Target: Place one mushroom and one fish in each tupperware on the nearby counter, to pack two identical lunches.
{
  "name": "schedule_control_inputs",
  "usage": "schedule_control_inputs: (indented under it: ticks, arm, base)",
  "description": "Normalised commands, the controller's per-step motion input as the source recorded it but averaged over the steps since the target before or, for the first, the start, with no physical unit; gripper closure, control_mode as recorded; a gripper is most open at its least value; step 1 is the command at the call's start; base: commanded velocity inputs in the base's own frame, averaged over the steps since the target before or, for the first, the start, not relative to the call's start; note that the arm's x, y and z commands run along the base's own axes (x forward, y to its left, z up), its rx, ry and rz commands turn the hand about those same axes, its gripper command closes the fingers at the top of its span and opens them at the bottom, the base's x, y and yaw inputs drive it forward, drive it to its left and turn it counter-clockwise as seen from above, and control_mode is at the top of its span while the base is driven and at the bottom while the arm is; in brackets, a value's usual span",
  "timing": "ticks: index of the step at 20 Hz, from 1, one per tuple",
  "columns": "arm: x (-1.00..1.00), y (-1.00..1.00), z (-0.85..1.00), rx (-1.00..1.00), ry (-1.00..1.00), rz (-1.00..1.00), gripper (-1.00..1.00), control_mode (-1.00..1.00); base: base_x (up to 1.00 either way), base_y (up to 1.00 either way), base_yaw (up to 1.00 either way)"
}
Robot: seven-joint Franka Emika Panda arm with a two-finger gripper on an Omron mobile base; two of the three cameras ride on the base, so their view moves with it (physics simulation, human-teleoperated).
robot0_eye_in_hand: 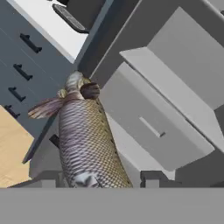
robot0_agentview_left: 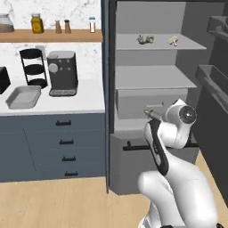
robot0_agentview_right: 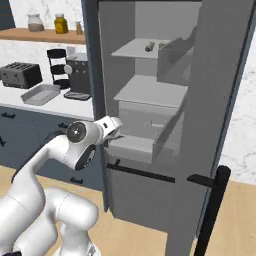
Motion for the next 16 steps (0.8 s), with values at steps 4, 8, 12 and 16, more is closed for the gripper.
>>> schedule_control_inputs:
  ticks: [4, 8, 12, 16]
  arm:
    - [0.0, 0.0, 0.0, 0.0, 0.0, 0.0, 1.0, 1.0]
    - [0.0, 0.0, 0.0, 0.0, 0.0, 0.0, 1.0, 1.0]
    - [0.0, 0.0, 0.0, 0.0, 0.0, 0.0, 1.0, 1.0]
    - [0.0, 0.0, 0.0, 0.0, 0.0, 0.0, 1.0, 1.0]
  base:
    - [0.59, 1.0, 0.01]
    - [1.0, 1.0, 0.0]
    - [1.0, 1.0, -0.01]
    - [1.0, 1.0, -0.02]
